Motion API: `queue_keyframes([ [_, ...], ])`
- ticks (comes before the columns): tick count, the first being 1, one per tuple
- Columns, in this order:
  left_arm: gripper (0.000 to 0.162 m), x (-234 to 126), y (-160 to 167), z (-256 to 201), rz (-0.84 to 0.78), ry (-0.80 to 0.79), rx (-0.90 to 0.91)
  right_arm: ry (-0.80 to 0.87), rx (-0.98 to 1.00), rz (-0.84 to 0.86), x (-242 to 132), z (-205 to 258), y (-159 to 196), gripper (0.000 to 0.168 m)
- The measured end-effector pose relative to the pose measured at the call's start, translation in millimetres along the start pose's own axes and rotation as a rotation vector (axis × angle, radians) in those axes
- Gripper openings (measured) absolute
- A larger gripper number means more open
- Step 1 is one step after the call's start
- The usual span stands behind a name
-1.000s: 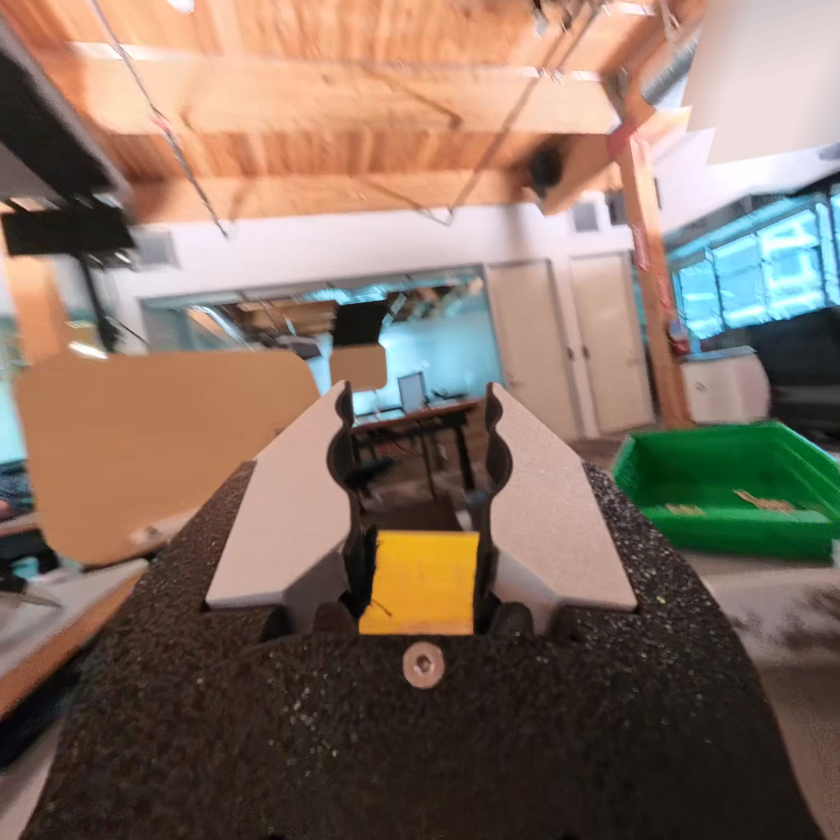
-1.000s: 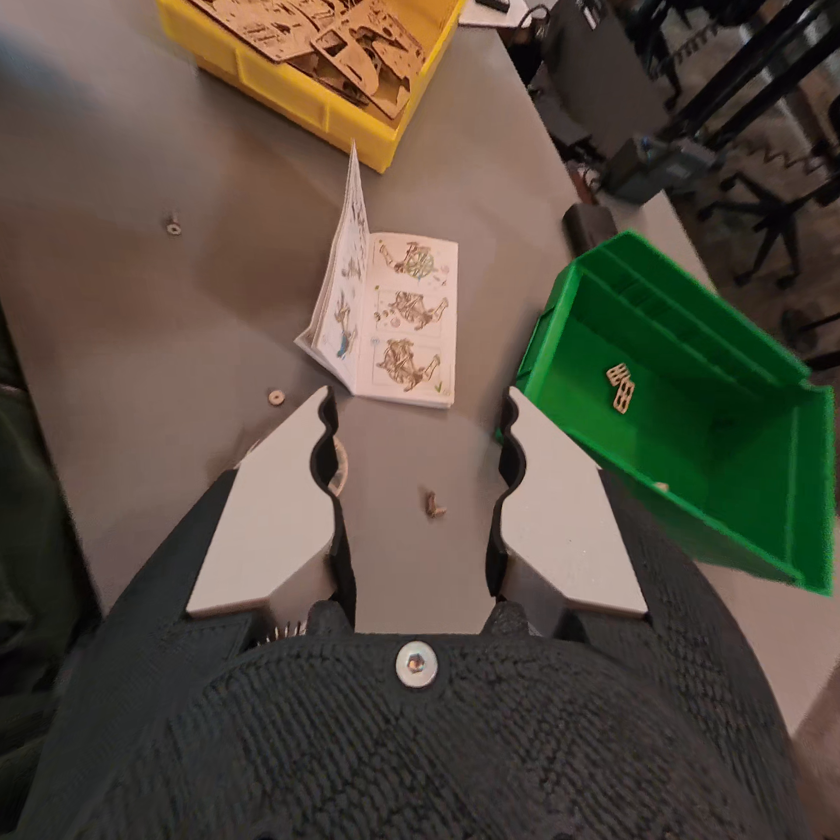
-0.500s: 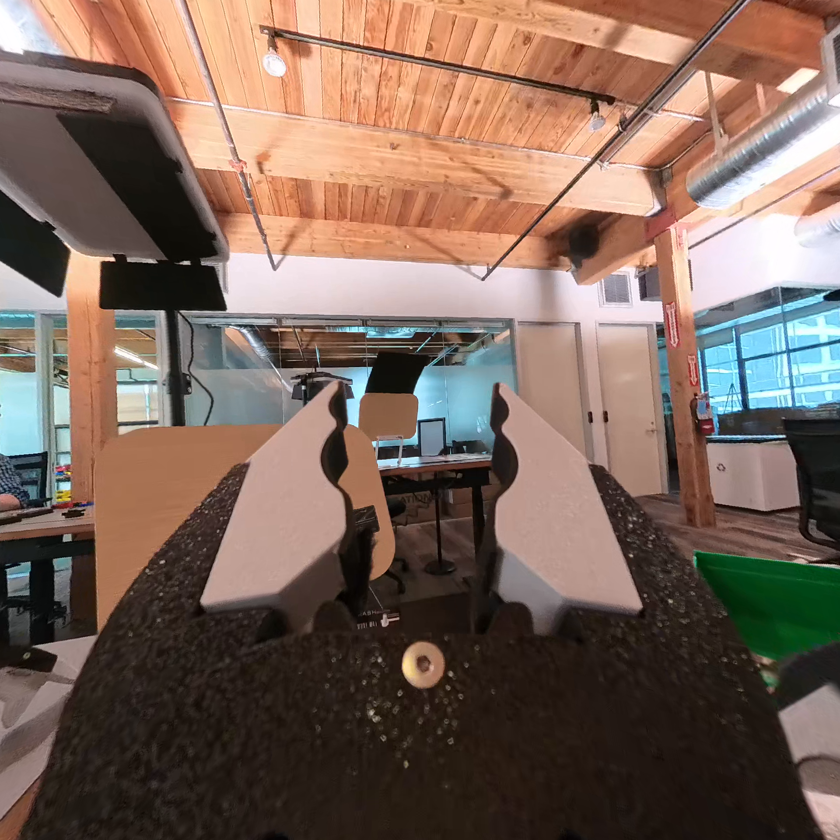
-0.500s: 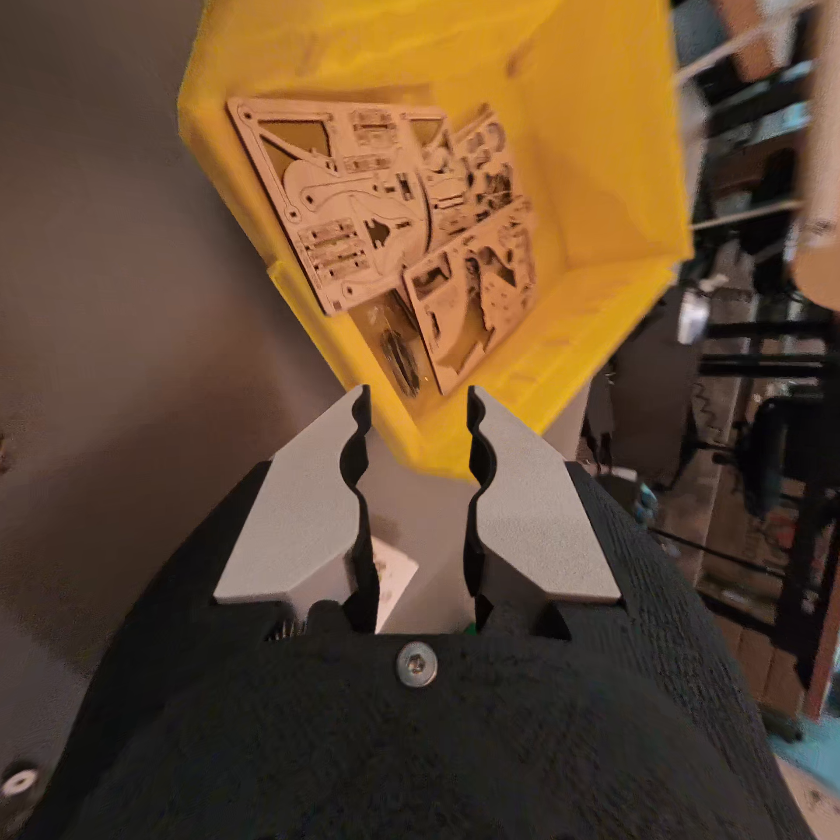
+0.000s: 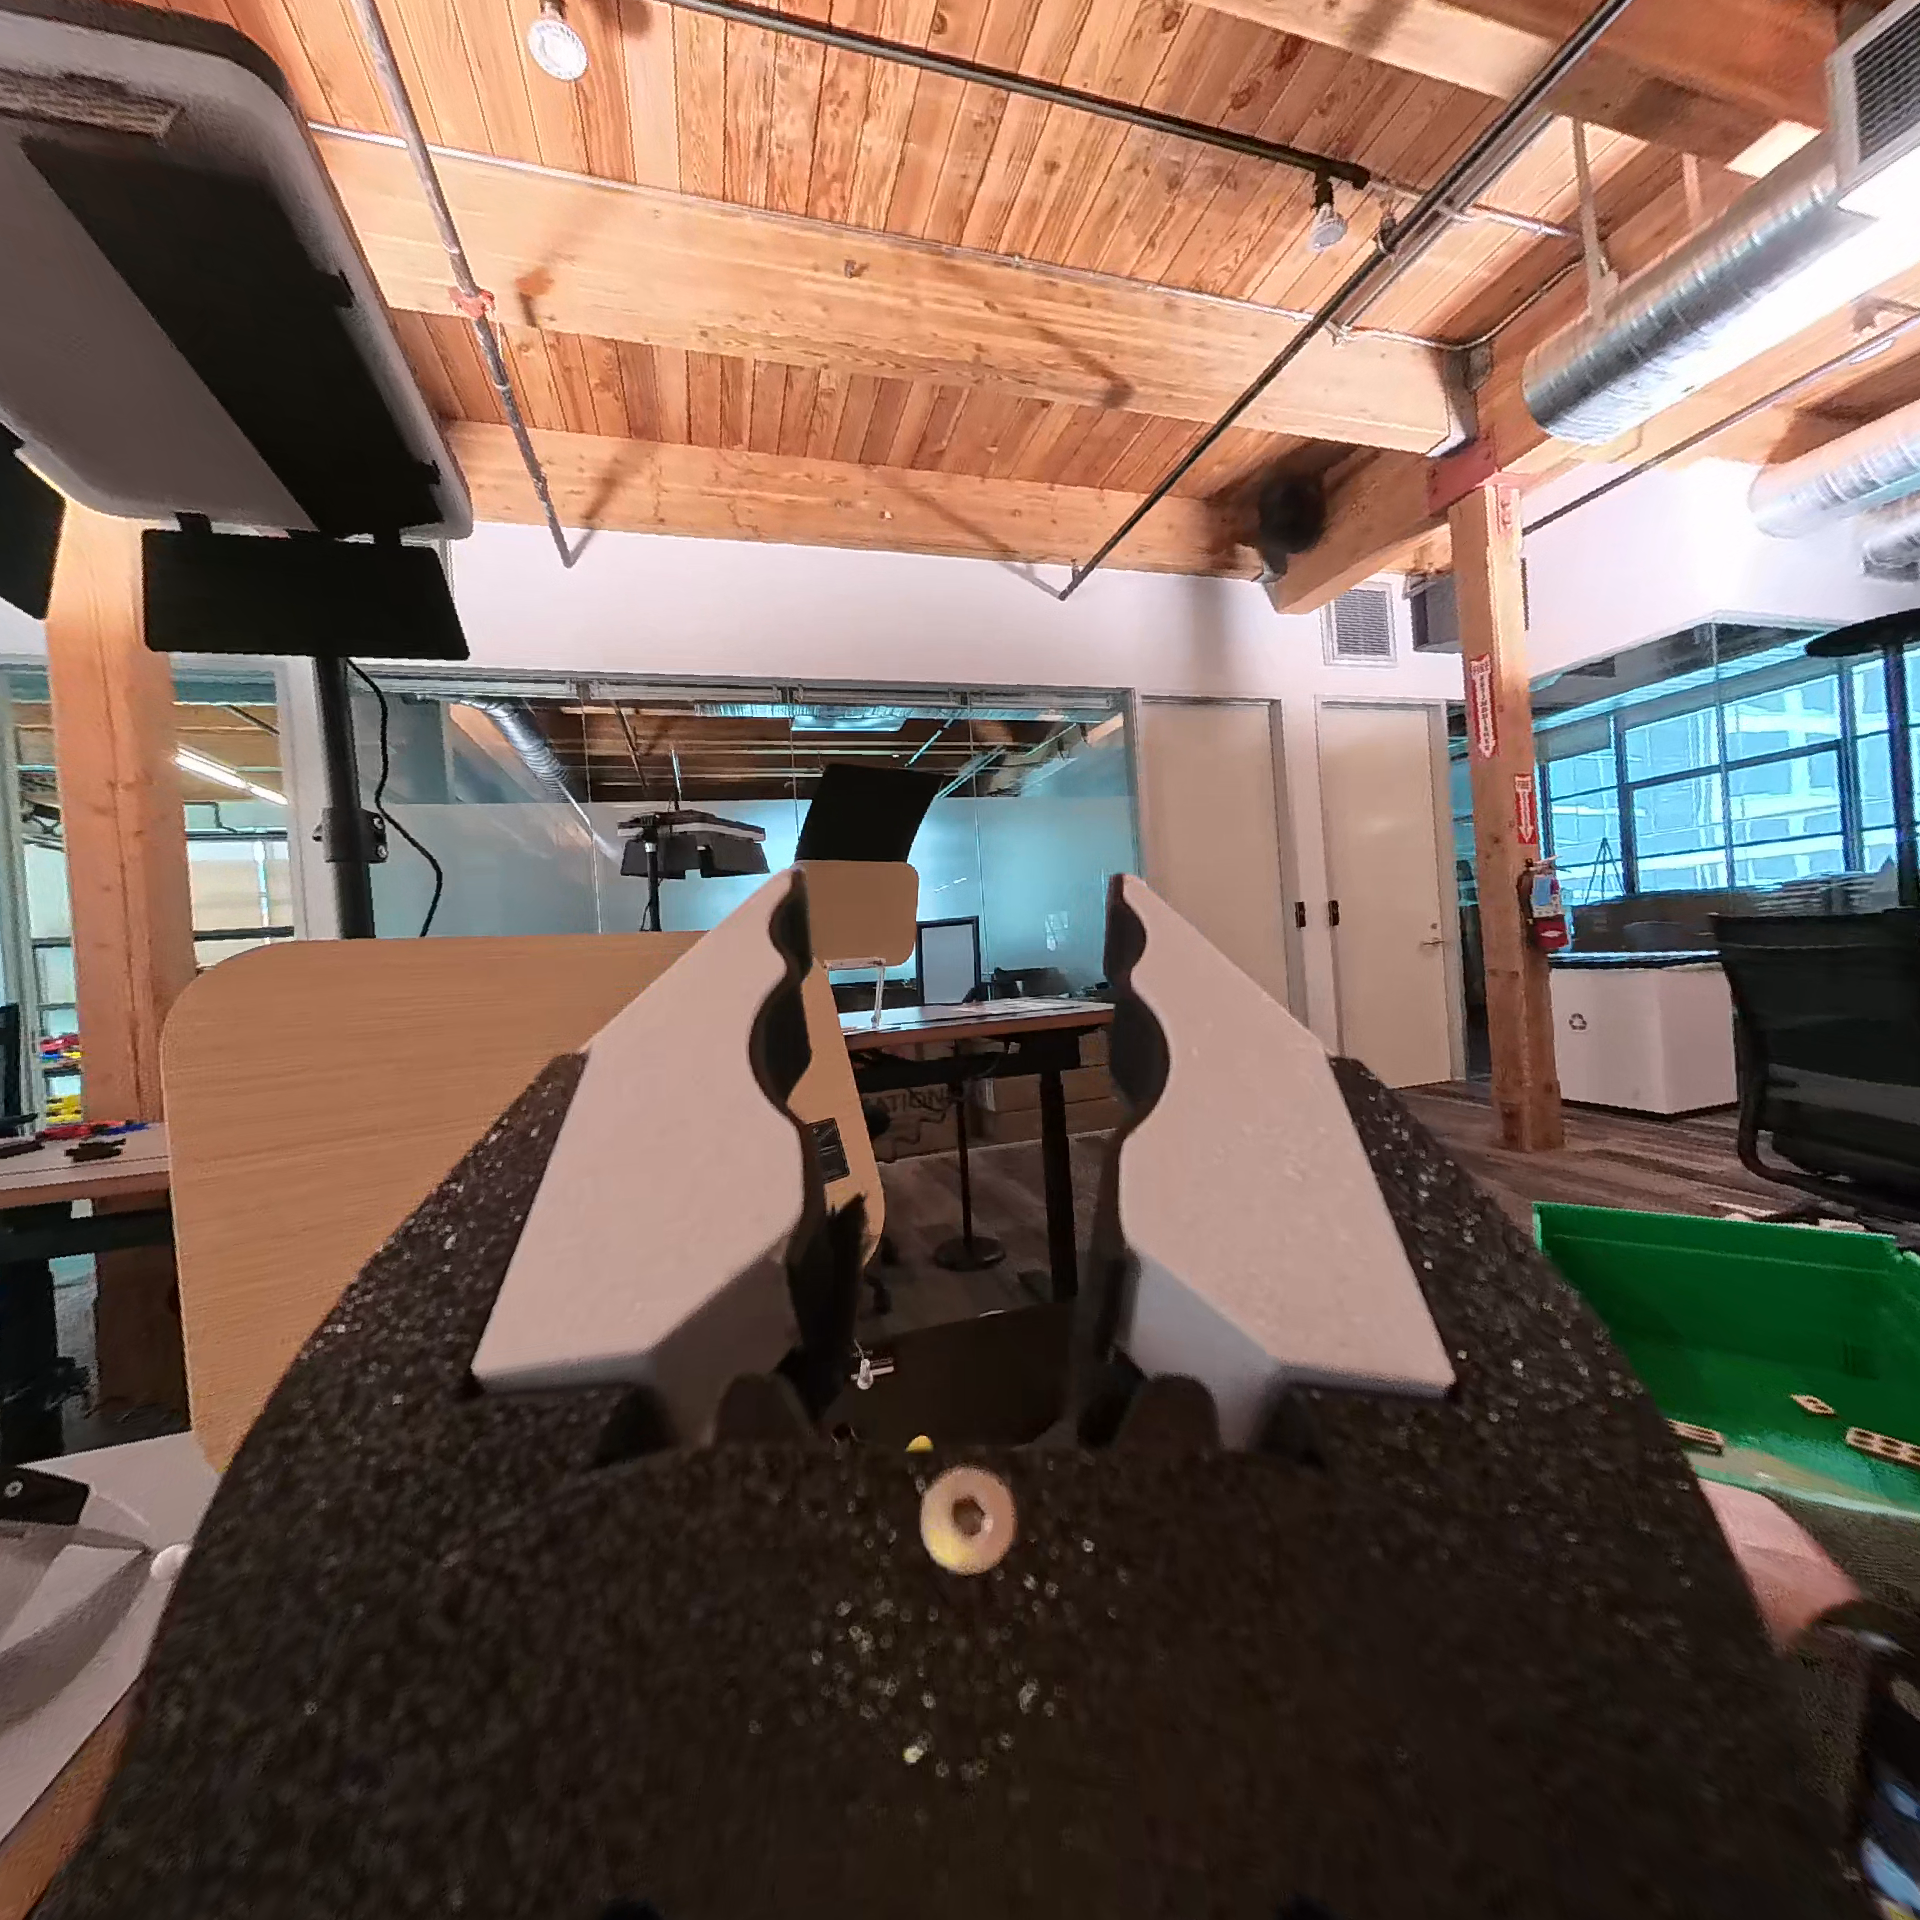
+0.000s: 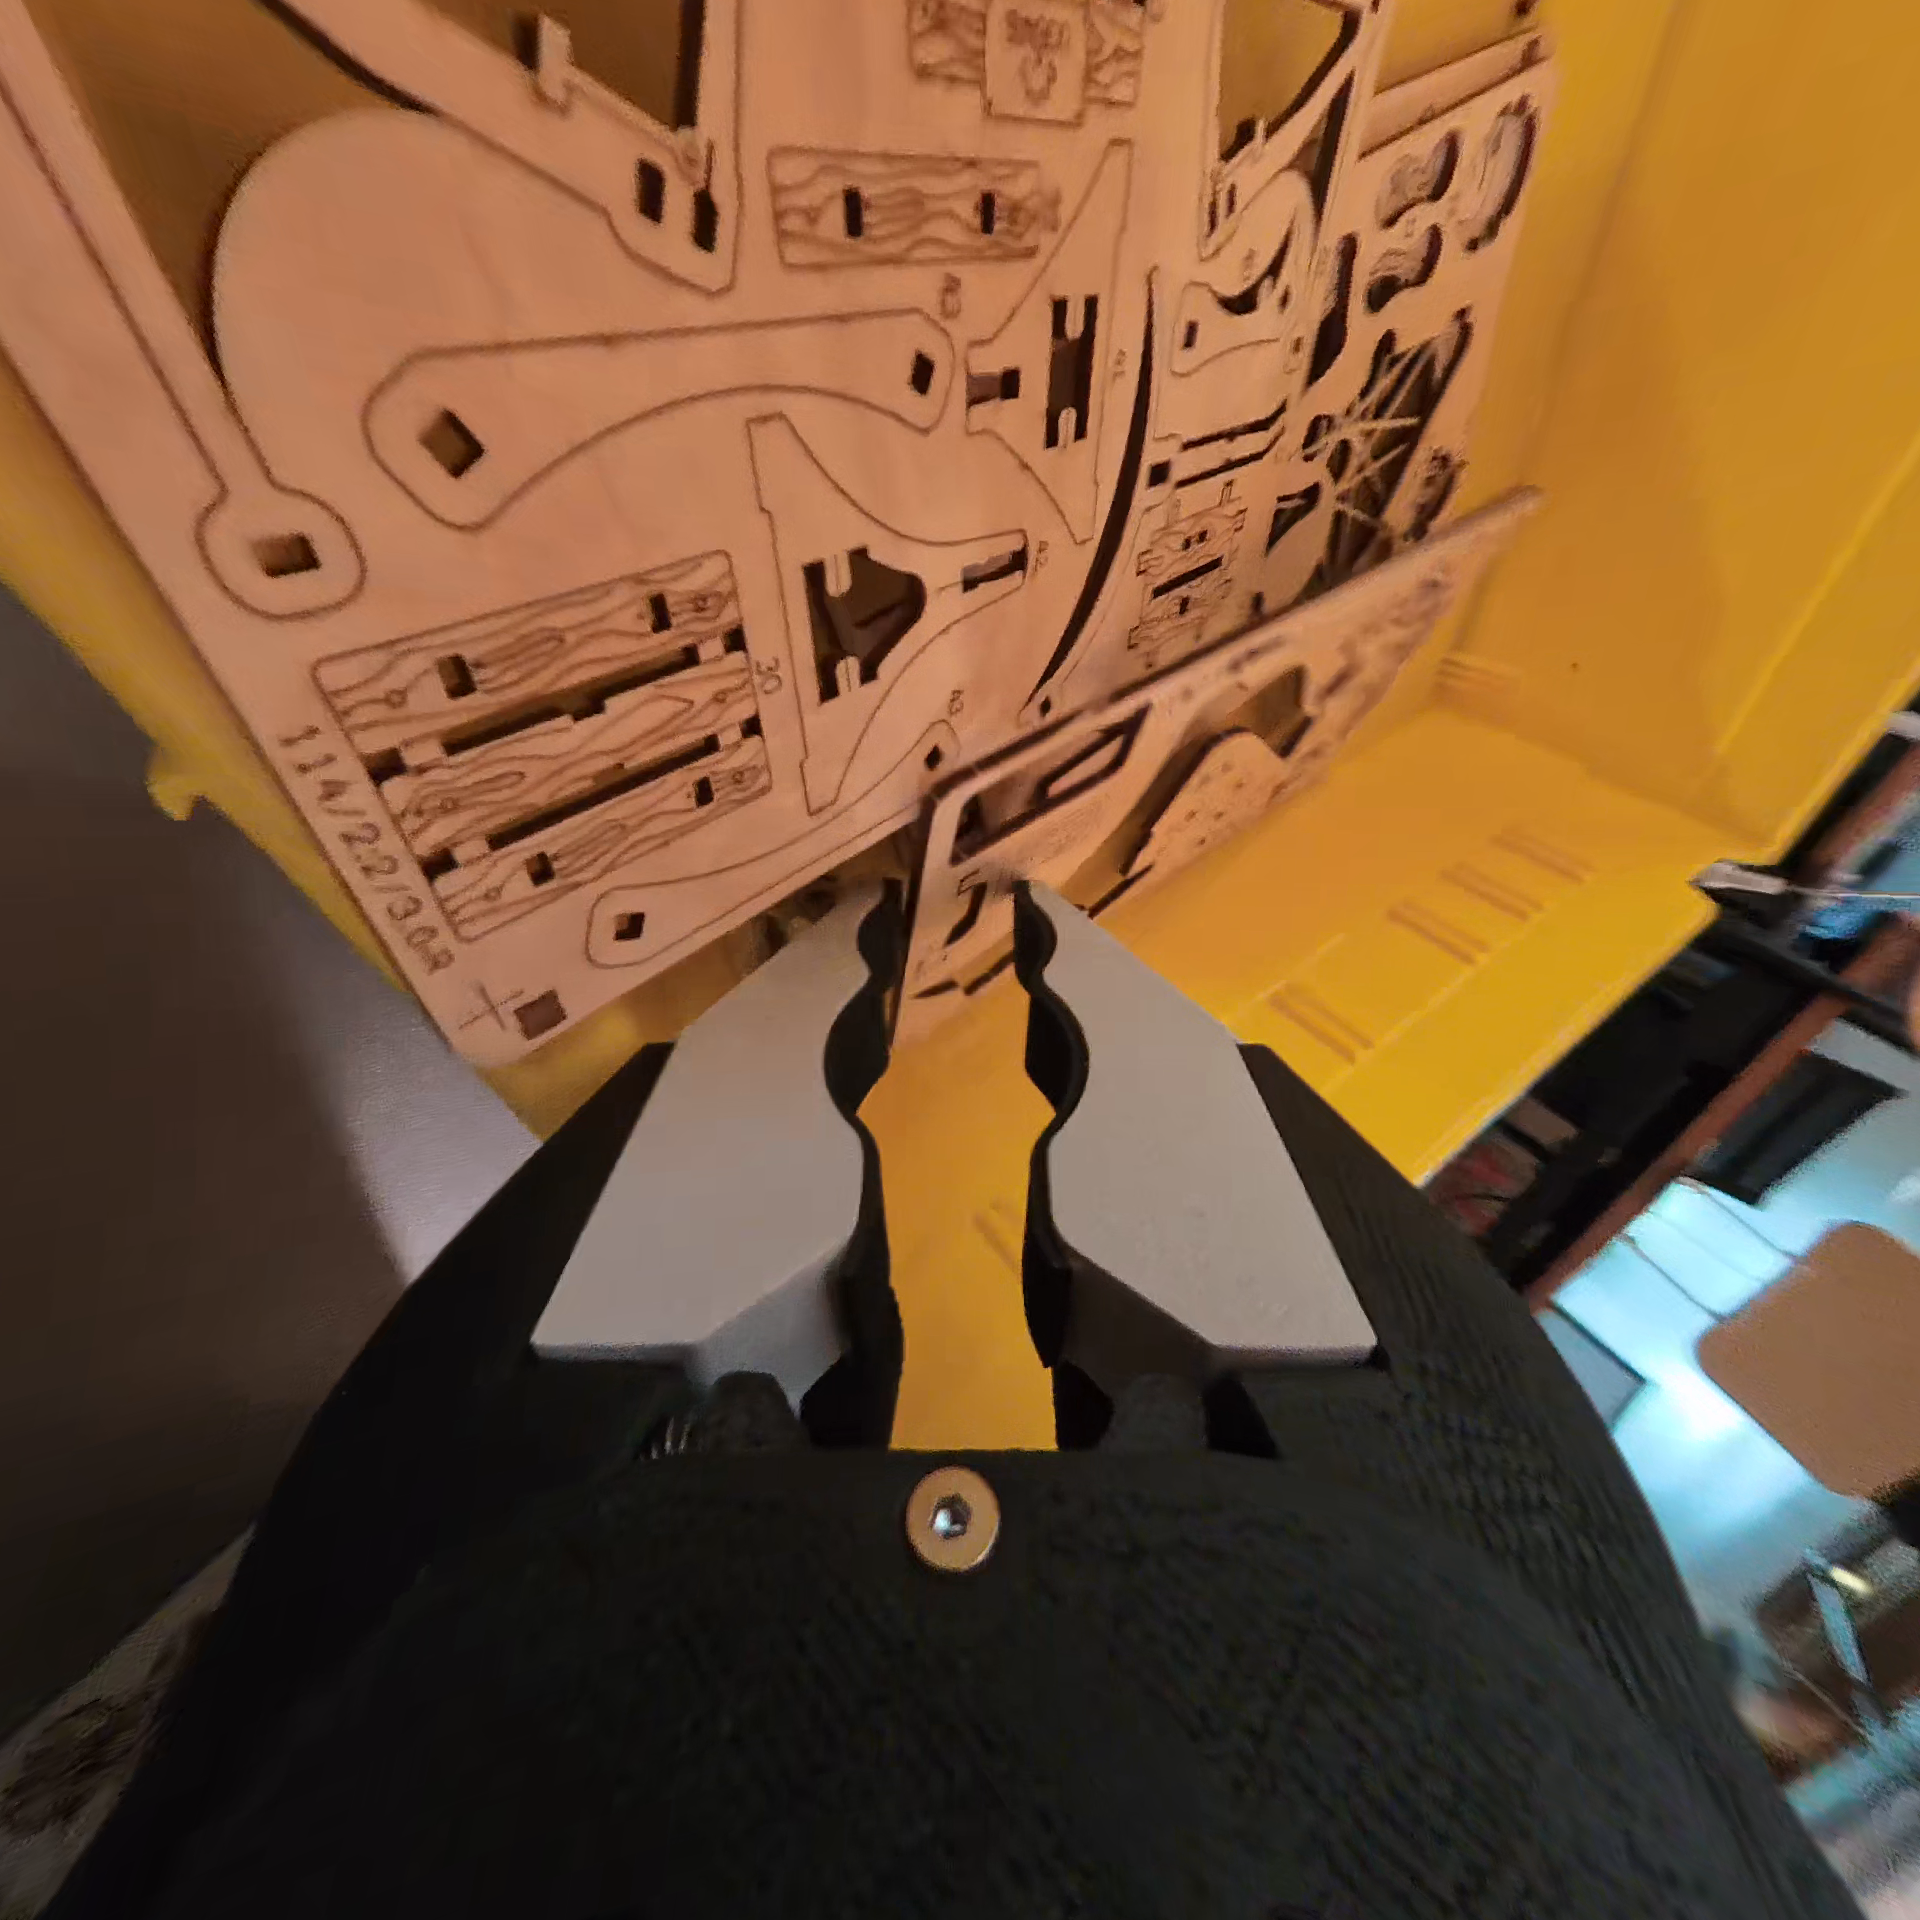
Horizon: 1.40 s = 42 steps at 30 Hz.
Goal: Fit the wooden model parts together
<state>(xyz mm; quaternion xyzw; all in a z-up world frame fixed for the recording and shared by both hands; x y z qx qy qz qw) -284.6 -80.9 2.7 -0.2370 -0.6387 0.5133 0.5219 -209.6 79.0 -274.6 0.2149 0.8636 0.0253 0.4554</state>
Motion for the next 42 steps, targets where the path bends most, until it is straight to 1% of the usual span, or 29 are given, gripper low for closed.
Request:
queue_keyframes([
  [2, 0.053, 1.4, 1.5, -1.4, 0.003, 0.007, 0.004, 0.113, -0.014, 0.019, -3.7, -7.1, 2.0, 0.012],
  [4, 0.052, 3.6, 3.4, -3.9, 0.013, 0.025, -0.001, 0.214, 0.069, -0.021, -18.5, -18.3, 6.4, 0.006],
  [7, 0.052, 7.1, 5.4, -9.7, 0.039, 0.053, -0.010, 0.283, 0.317, -0.164, -59.2, -36.8, 24.7, 0.001],
  [10, 0.051, 7.7, 1.2, -20.7, 0.040, 0.088, 0.002, 0.308, 0.641, -0.377, -112.7, -47.1, 57.2, 0.001],
  [12, 0.049, 6.6, -4.3, -29.9, 0.021, 0.111, 0.018, 0.303, 0.887, -0.568, -151.1, -45.3, 84.4, 0.001],
  [13, 0.048, 6.4, -6.7, -35.5, 0.012, 0.130, 0.022, 0.272, 1.019, -0.702, -169.8, -40.8, 97.6, 0.001],
  [16, 0.047, 8.7, -10.7, -56.7, -0.007, 0.216, 0.003, 0.150, 1.359, -1.199, -219.6, -15.5, 135.2, 0.000],
  [18, 0.047, 12.7, -10.2, -75.1, -0.005, 0.300, -0.031, 0.123, 1.489, -1.459, -239.5, 8.3, 158.5, 0.000],
  [19, 0.046, 14.9, -9.5, -86.6, 0.001, 0.355, -0.056, 0.145, 1.510, -1.549, -247.4, 21.3, 166.8, 0.000],
  [20, 0.046, 17.0, -8.4, -99.9, 0.009, 0.421, -0.092, 0.212, 1.505, -1.600, -255.4, 34.5, 172.9, 0.000],
  [21, 0.047, 18.6, -7.3, -115.6, 0.019, 0.505, -0.134, 0.324, 1.485, -1.575, -262.0, 47.4, 176.5, 0.000],
  [22, 0.051, 19.4, -6.2, -133.2, 0.026, 0.603, -0.186, 0.487, 1.435, -1.474, -268.1, 59.8, 177.9, 0.001],
  [23, 0.055, 19.9, -4.1, -151.4, 0.041, 0.699, -0.246, 0.684, 1.350, -1.297, -273.6, 71.8, 177.2, 0.000],
  [25, 0.062, 20.7, 4.9, -189.5, 0.103, 0.875, -0.361, 1.050, 1.109, -0.796, -281.6, 93.3, 170.5, 0.000],
  [26, 0.069, 21.3, 12.1, -208.8, 0.148, 0.946, -0.412, 1.193, 0.944, -0.525, -283.6, 102.4, 164.3, 0.000],
  [27, 0.082, 23.4, 22.1, -226.8, 0.212, 0.986, -0.455, 1.305, 0.765, -0.268, -283.6, 109.9, 157.4, 0.000],
  [28, 0.095, 24.9, 33.5, -244.0, 0.281, 1.012, -0.487, 1.386, 0.587, -0.047, -281.9, 116.1, 150.4, 0.000],
  [29, 0.097, 23.4, 42.8, -260.9, 0.329, 1.064, -0.515, 1.438, 0.430, 0.118, -278.7, 121.6, 143.7, 0.000],
  [30, 0.095, 20.3, 49.4, -275.5, 0.356, 1.123, -0.564, 1.463, 0.311, 0.222, -274.2, 126.9, 138.0, 0.001],
  [31, 0.084, 16.6, 54.1, -287.5, 0.369, 1.184, -0.631, 1.467, 0.240, 0.272, -269.3, 132.4, 134.0, 0.000],
  [33, 0.062, 10.0, 61.6, -304.4, 0.385, 1.293, -0.773, 1.453, 0.203, 0.303, -262.3, 144.5, 133.1, 0.000],
  [35, 0.039, 6.9, 70.9, -314.5, 0.413, 1.351, -0.856, 1.453, 0.195, 0.341, -260.3, 155.8, 138.8, 0.000],
  [36, 0.025, 7.3, 76.8, -317.6, 0.429, 1.351, -0.868, 1.449, 0.195, 0.351, -259.5, 160.7, 142.1, 0.000],
  [39, 0.013, 8.5, 94.0, -324.7, 0.473, 1.328, -0.796, 1.398, 0.196, 0.324, -253.8, 171.8, 146.6, 0.002],
  [40, 0.009, 7.3, 95.7, -326.6, 0.475, 1.349, -0.793, 1.342, 0.238, 0.270, -248.8, 175.4, 148.4, 0.008],
  [41, 0.005, 7.0, 97.6, -327.9, 0.484, 1.357, -0.790, 1.277, 0.307, 0.189, -244.2, 179.8, 151.0, 0.014],
  [42, 0.001, 7.1, 101.1, -329.0, 0.498, 1.355, -0.762, 1.217, 0.378, 0.093, -242.1, 184.4, 153.4, 0.023],
])
Point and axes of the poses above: each gripper's, where its closed fingertips meet, x out along the fingers, y out of its underside, z = x × y across the jaws, the point moved 5 cm from there along -x, back along the fingers, and after that the axes turned 8 degrees about z, right-handed, at the moved point
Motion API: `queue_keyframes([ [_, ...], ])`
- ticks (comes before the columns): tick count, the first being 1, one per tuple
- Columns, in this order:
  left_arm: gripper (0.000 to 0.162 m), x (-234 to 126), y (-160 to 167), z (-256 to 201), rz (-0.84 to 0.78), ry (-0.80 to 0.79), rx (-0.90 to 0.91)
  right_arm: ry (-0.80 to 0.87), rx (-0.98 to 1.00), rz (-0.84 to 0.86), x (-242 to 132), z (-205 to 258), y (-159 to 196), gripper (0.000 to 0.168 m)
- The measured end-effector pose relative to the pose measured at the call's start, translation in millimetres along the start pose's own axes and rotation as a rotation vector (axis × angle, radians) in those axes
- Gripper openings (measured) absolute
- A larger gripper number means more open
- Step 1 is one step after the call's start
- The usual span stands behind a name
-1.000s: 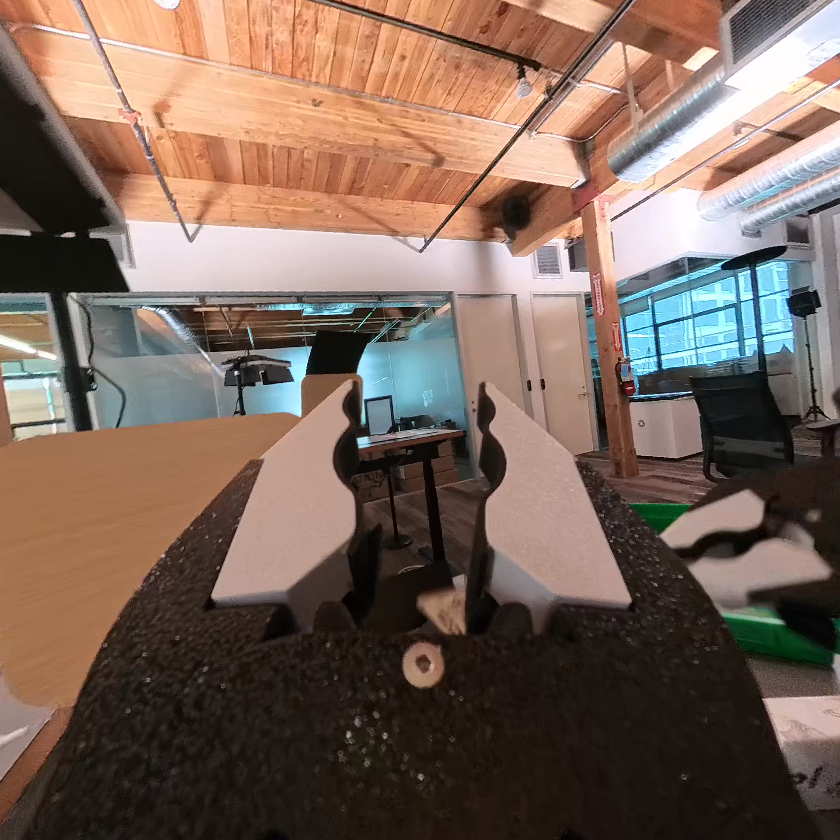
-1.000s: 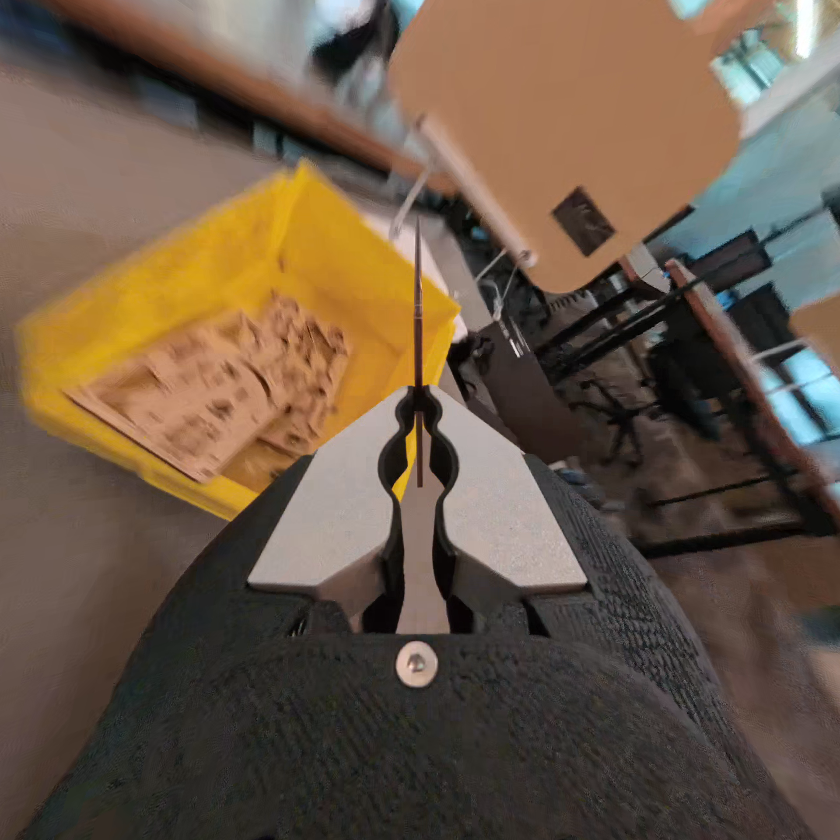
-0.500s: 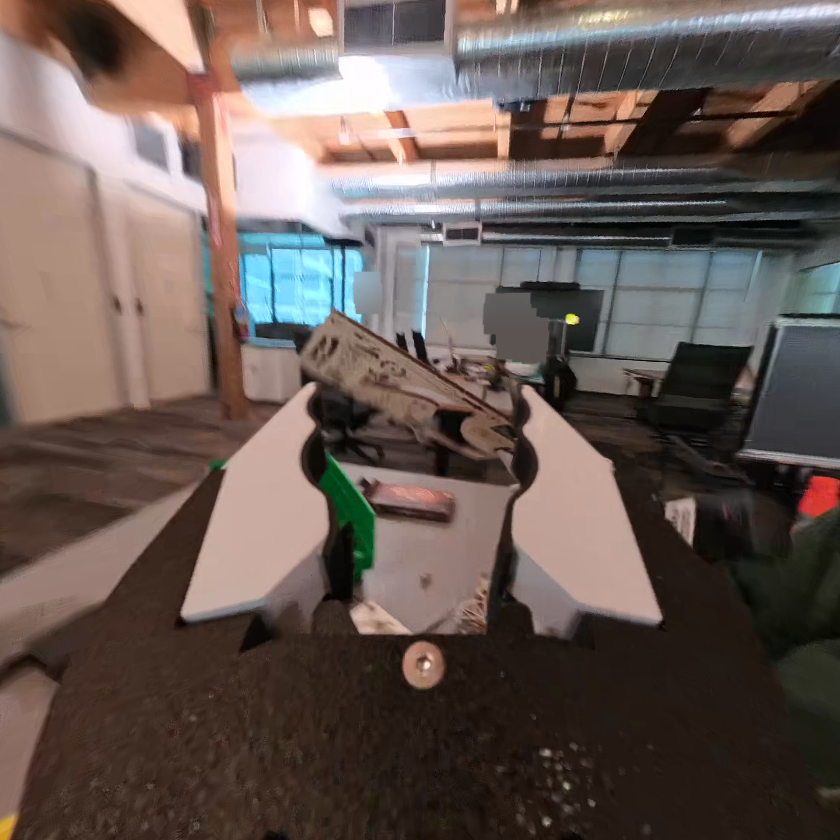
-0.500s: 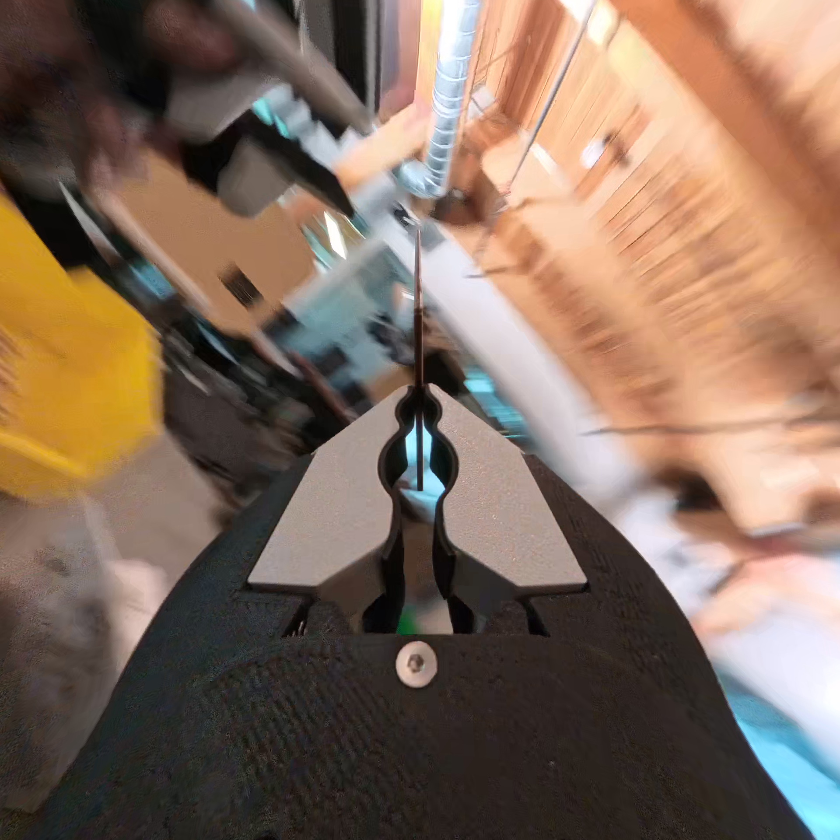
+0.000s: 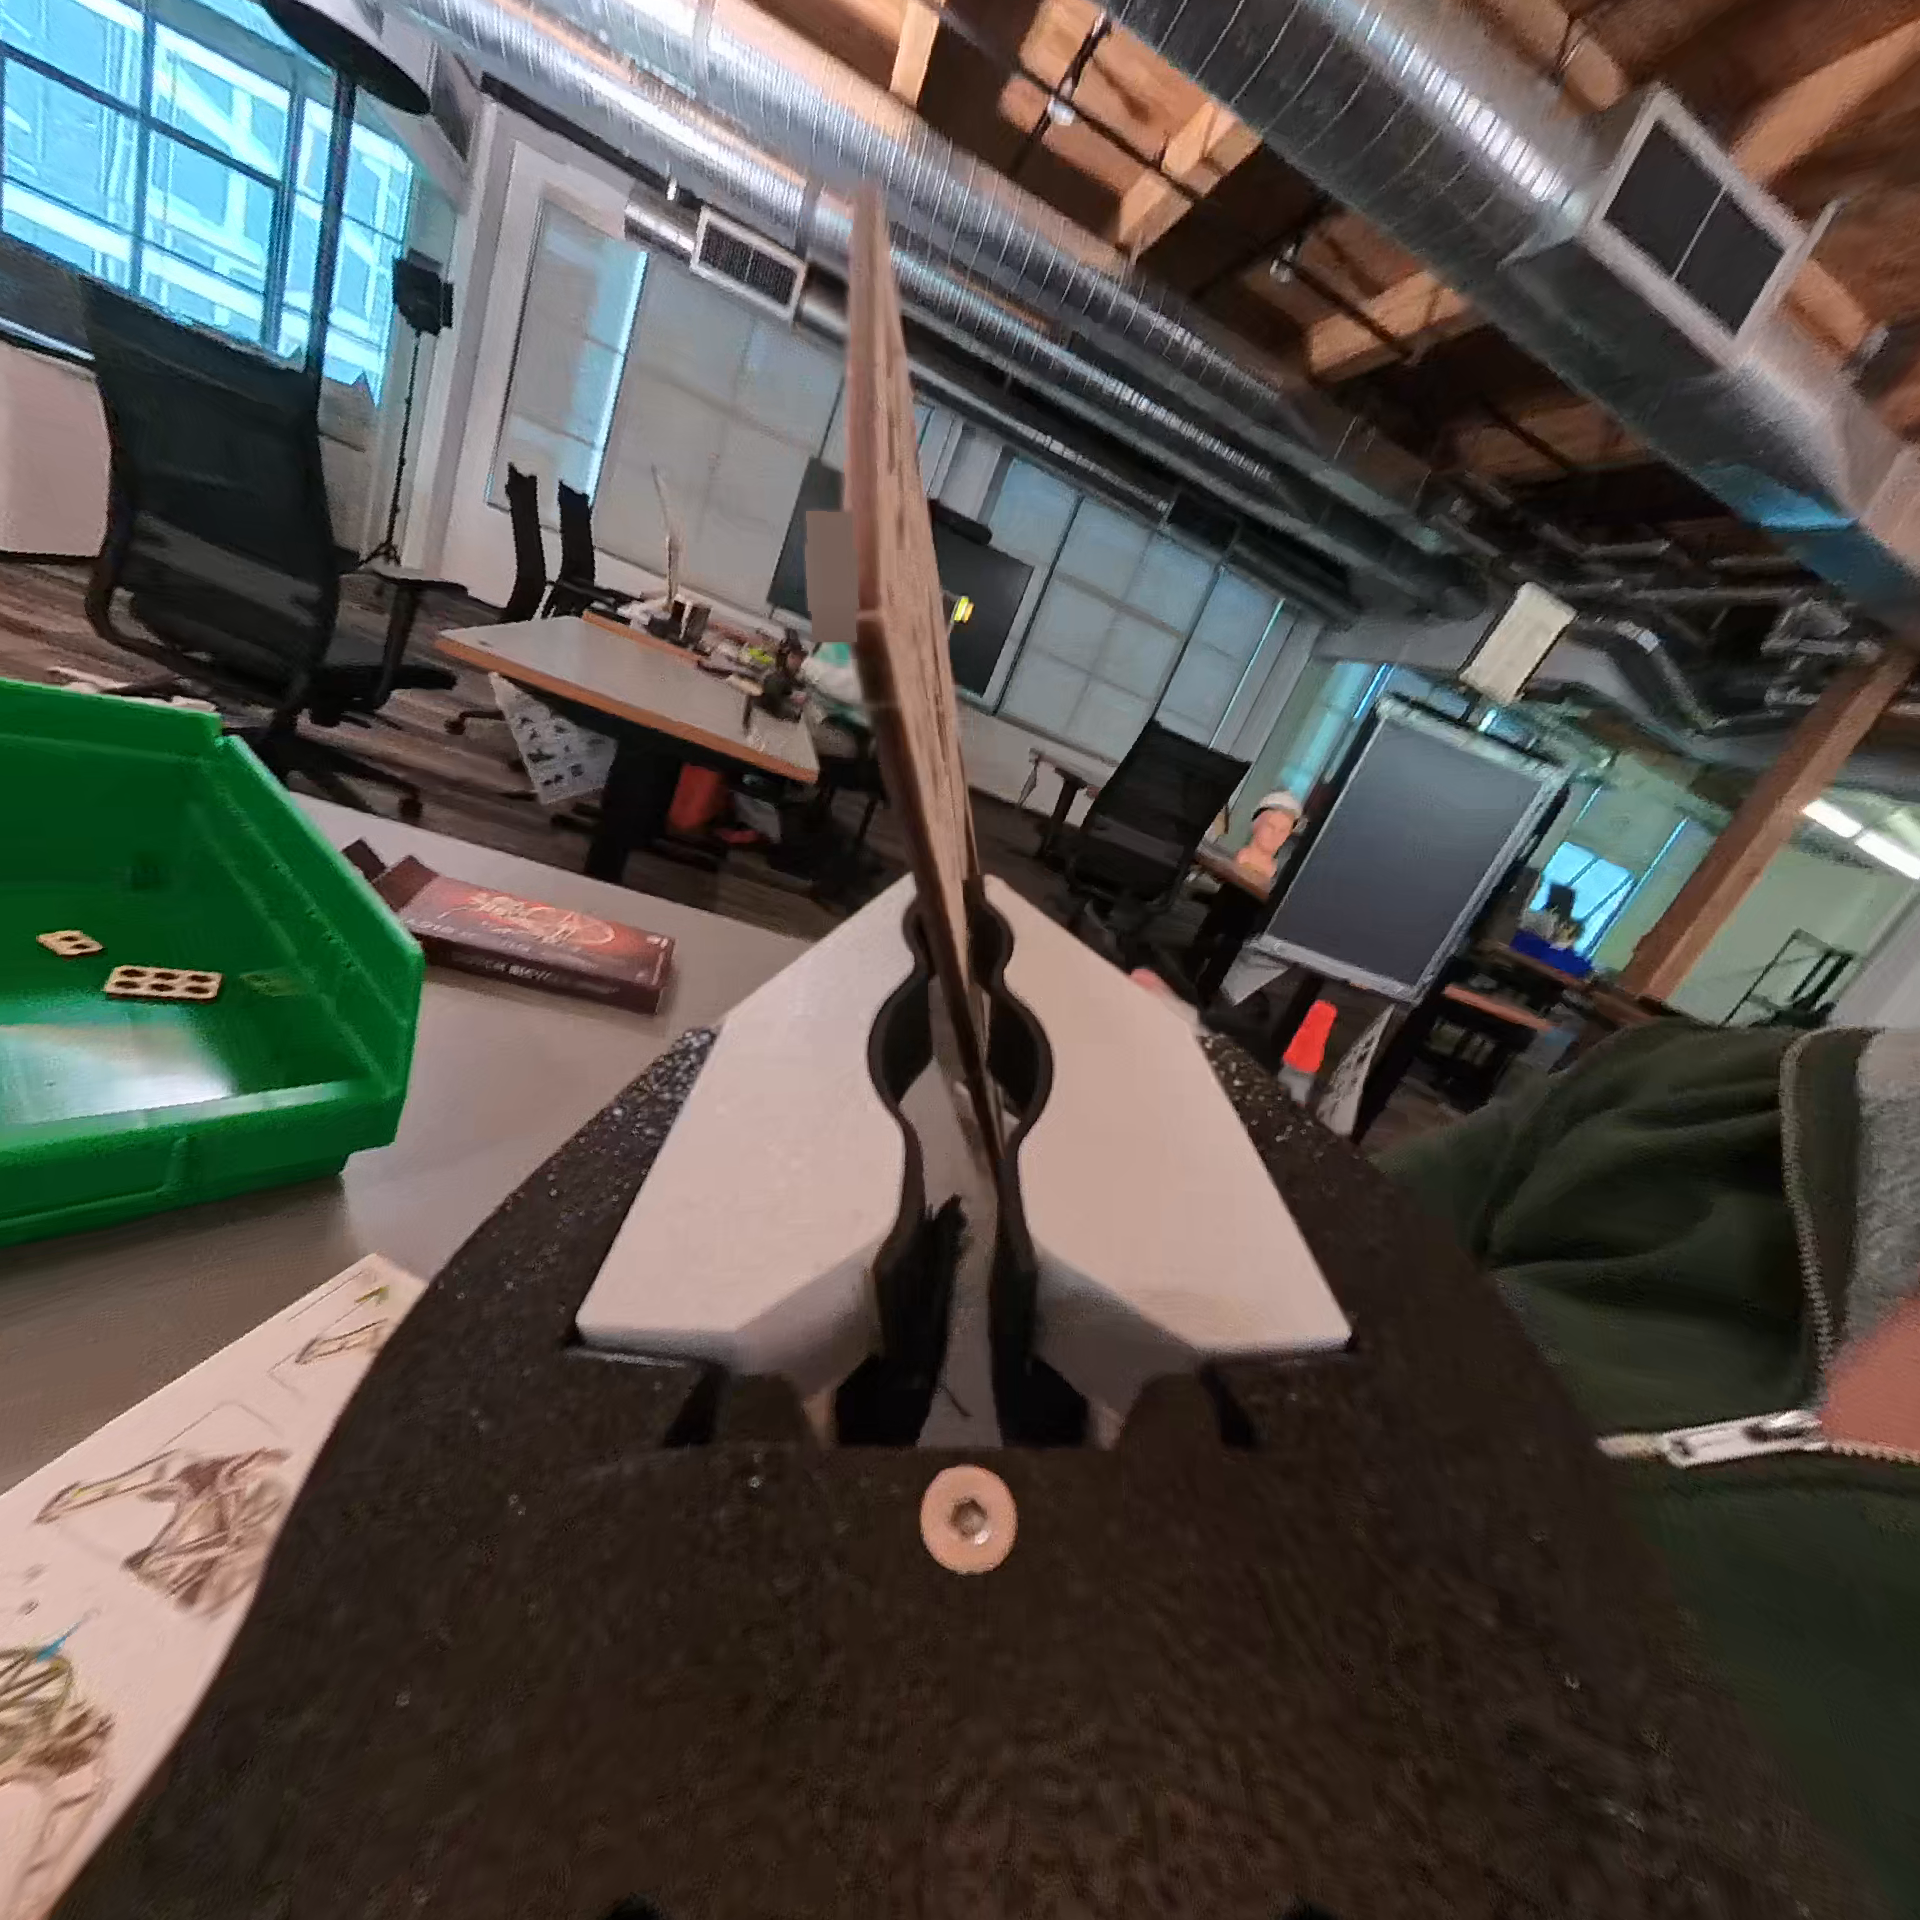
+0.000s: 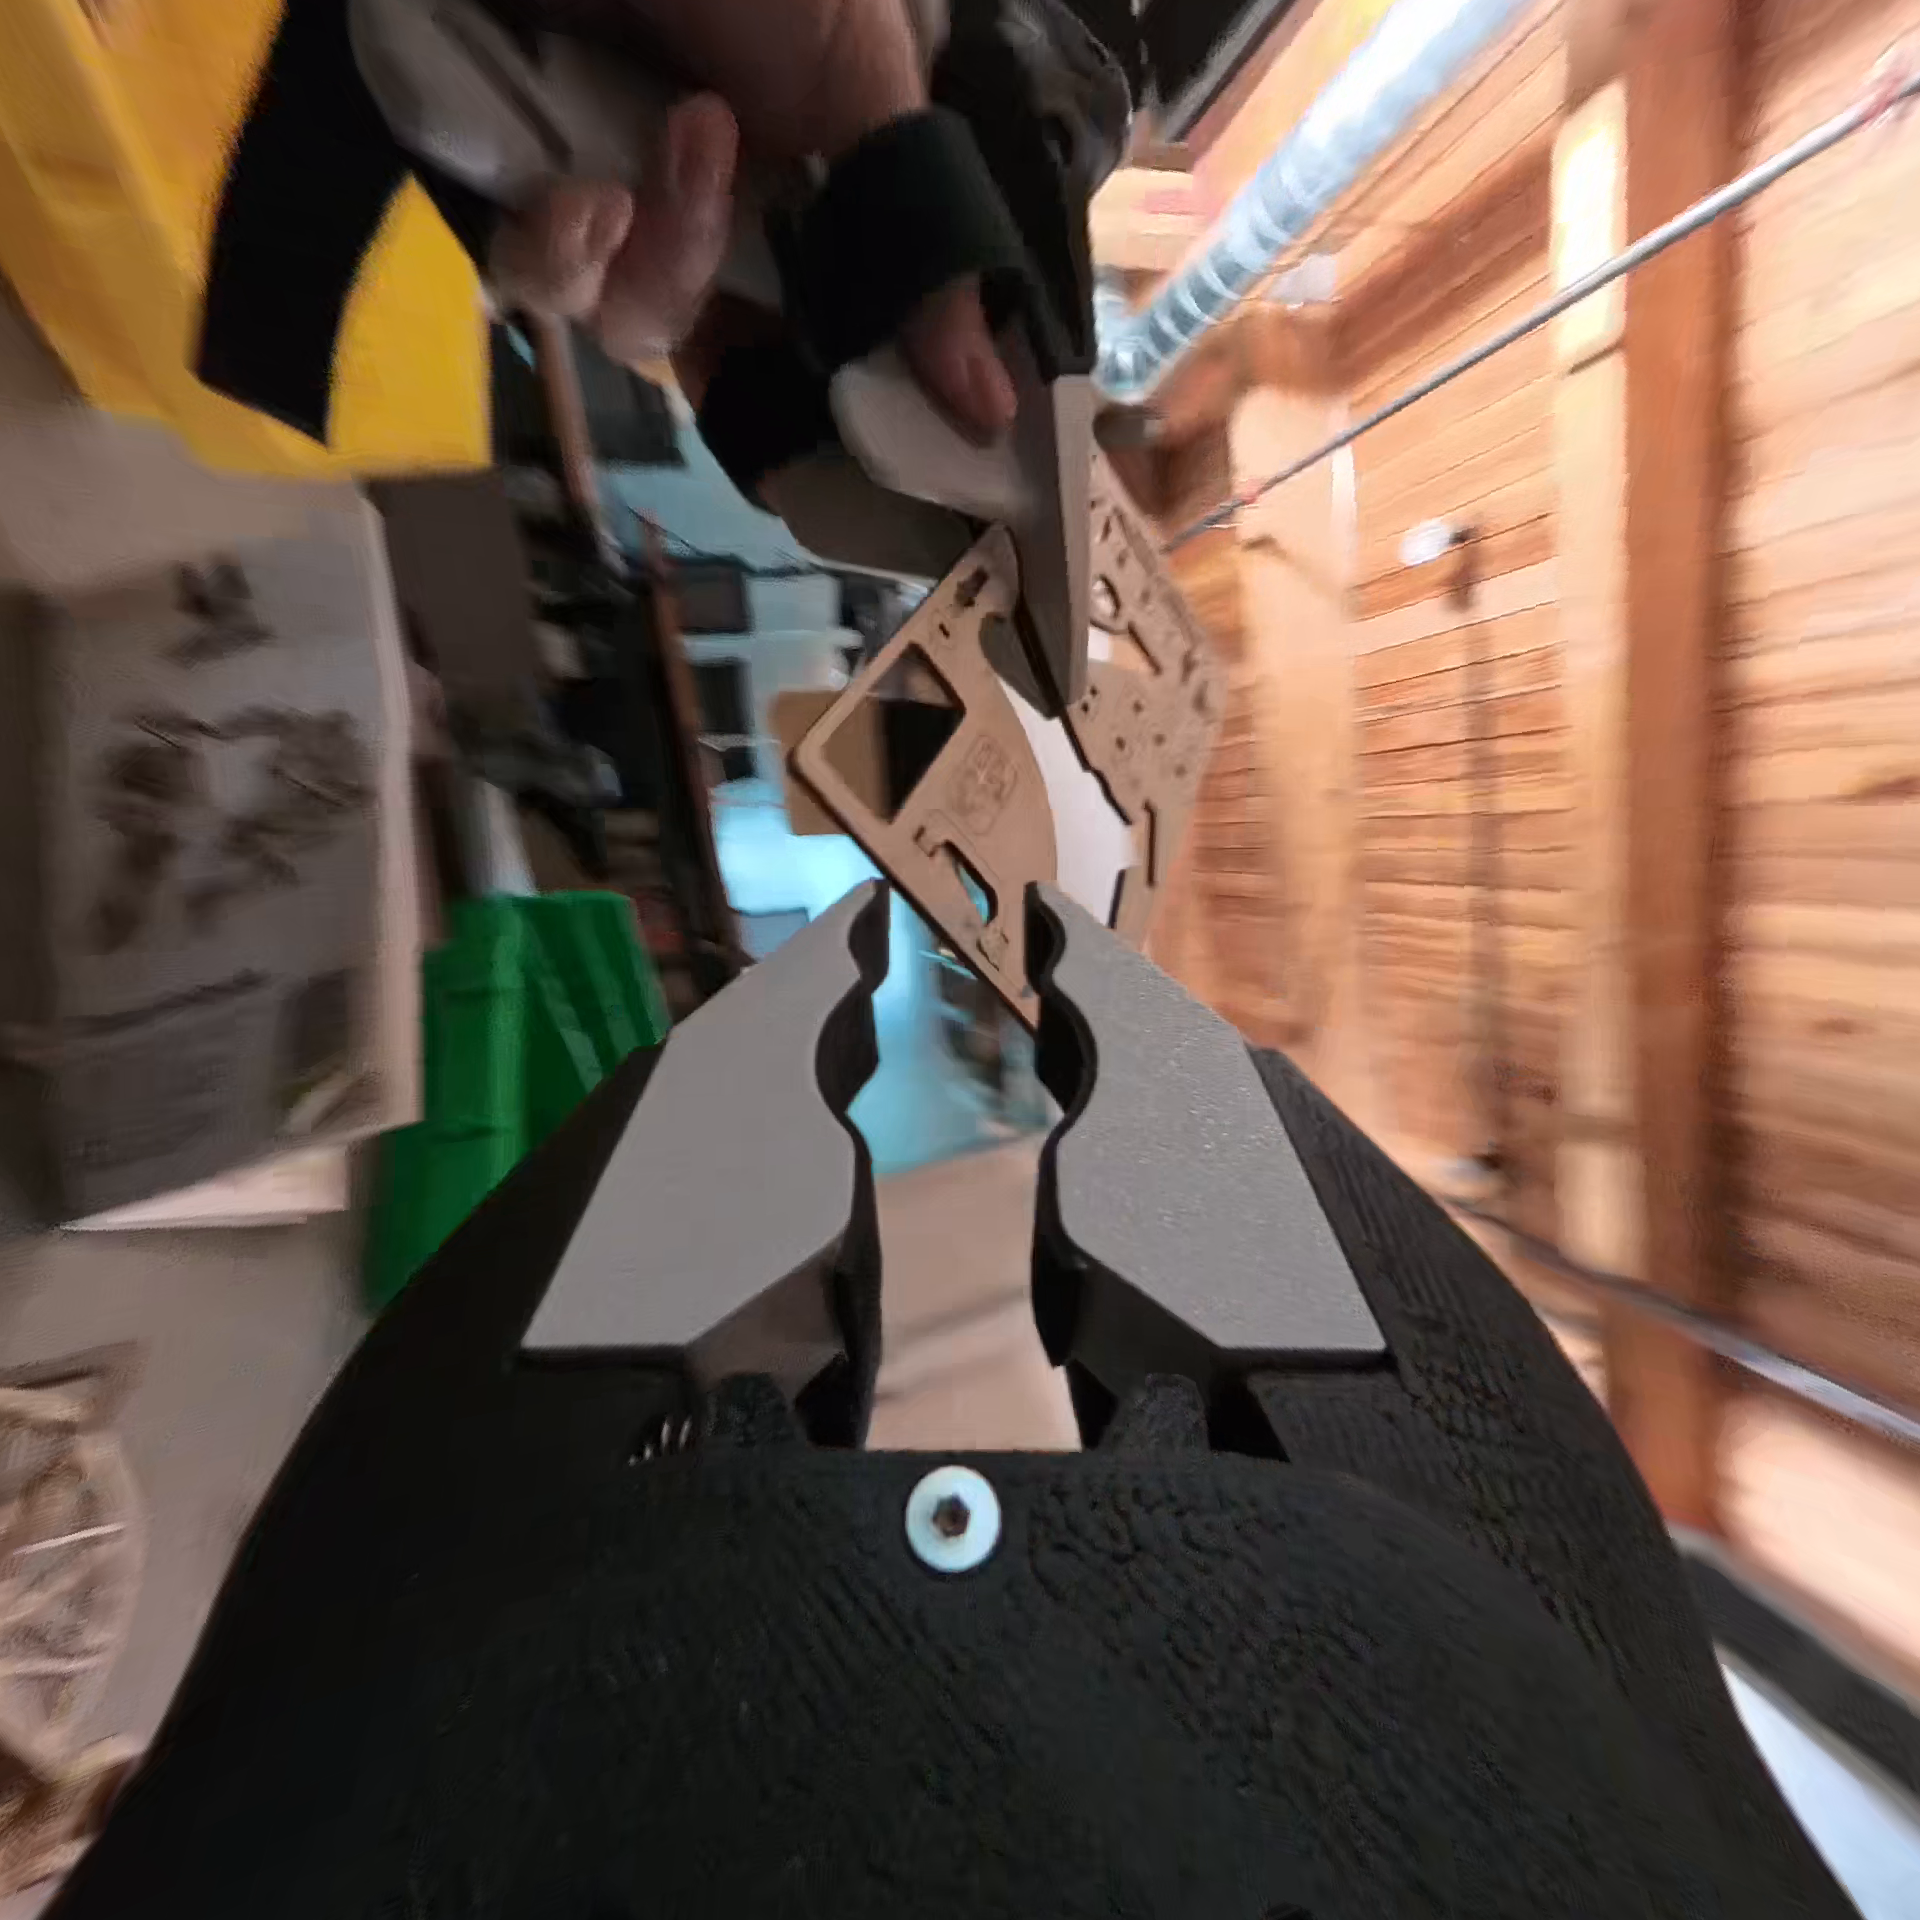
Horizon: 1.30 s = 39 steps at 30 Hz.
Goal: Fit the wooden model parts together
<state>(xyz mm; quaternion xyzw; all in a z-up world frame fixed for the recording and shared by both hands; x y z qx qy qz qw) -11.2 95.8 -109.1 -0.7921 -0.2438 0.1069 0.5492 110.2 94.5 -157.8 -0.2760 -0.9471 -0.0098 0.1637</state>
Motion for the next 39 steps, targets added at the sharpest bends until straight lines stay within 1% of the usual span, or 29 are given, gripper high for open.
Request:
queue_keyframes([
  [2, 0.000, 0.7, 4.4, 5.7, 0.052, -0.037, 0.029, -0.114, 0.226, -0.059, -8.0, -4.0, 7.7, 0.035],
  [3, 0.000, 0.5, 6.3, 8.8, 0.074, -0.060, 0.046, -0.147, 0.356, -0.101, -12.9, -10.7, 11.5, 0.038],
  [6, 0.000, 1.4, 12.2, 13.0, 0.145, -0.053, 0.037, -0.270, 0.819, -0.232, -22.3, -34.7, 29.3, 0.040],
  [7, 0.000, 2.5, 15.2, 13.1, 0.177, -0.035, 0.022, -0.341, 0.994, -0.250, -20.9, -40.2, 38.0, 0.041],
  [9, 0.000, 5.6, 23.4, 12.3, 0.254, 0.003, -0.007, -0.525, 1.326, -0.273, -14.8, -43.9, 52.1, 0.049],
  [10, 0.001, 7.3, 27.4, 11.2, 0.287, 0.020, -0.019, -0.604, 1.465, -0.270, -11.0, -42.8, 57.5, 0.048],
  [11, 0.001, 9.2, 31.6, 9.6, 0.318, 0.039, -0.029, -0.673, 1.569, -0.271, -8.3, -40.3, 60.4, 0.047],
  [13, 0.001, 13.4, 39.4, 6.2, 0.370, 0.070, -0.040, -0.804, 1.705, -0.248, -3.7, -30.0, 60.6, 0.045],
  [14, 0.001, 15.3, 43.0, 5.0, 0.391, 0.079, -0.041, -0.865, 1.732, -0.230, -1.8, -23.2, 58.2, 0.044],
  [16, 0.001, 18.5, 49.2, 3.4, 0.425, 0.092, -0.043, -0.950, 1.745, -0.234, -0.2, -12.9, 50.7, 0.035],
  [20, 0.000, 21.7, 55.2, 1.4, 0.450, 0.116, -0.060, -1.045, 1.772, -0.241, 1.6, -0.5, 41.9, 0.014],
  [22, 0.002, 22.3, 55.3, -0.1, 0.447, 0.131, -0.068, -1.051, 1.807, -0.247, 2.1, 0.8, 43.0, 0.002],
  [25, 0.002, 23.4, 55.5, -0.9, 0.438, 0.136, -0.068, -1.075, 1.869, -0.280, 1.4, 0.7, 43.8, 0.000],
  [30, 0.001, 23.2, 53.9, 1.8, 0.421, 0.124, -0.074, -1.070, 1.911, -0.276, 2.3, 3.7, 45.6, 0.000],
  [31, 0.003, 22.0, 51.9, 2.8, 0.408, 0.125, -0.080, -1.062, 1.920, -0.274, 2.7, 3.7, 46.4, 0.000],
  [32, 0.010, 19.8, 47.4, 4.0, 0.377, 0.127, -0.086, -1.050, 1.930, -0.264, 3.3, 4.2, 48.4, 0.000],
  [33, 0.021, 16.5, 41.5, 5.6, 0.334, 0.128, -0.091, -1.038, 1.939, -0.254, 3.6, 4.7, 51.0, 0.000],
  [35, 0.022, 7.3, 28.2, 11.2, 0.245, 0.108, -0.100, -1.017, 1.970, -0.254, 3.2, 4.2, 56.3, 0.000],
  [36, 0.019, 2.4, 22.4, 14.7, 0.207, 0.089, -0.101, -1.007, 1.988, -0.253, 3.1, 4.0, 58.9, 0.000],
  [39, 0.017, -8.9, 10.9, 21.2, 0.148, 0.042, -0.091, -0.975, 2.017, -0.239, 3.0, 5.1, 65.8, 0.000],
])
Point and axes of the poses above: each gripper's, where its closed fingertips meet, x out along the fingers, y out of its underside, z = x × y across the jaws, the point moved 5 cm from there along -x, back along the fingers, and after that the axes turned 8 degrees about z, right-handed, at the moved point
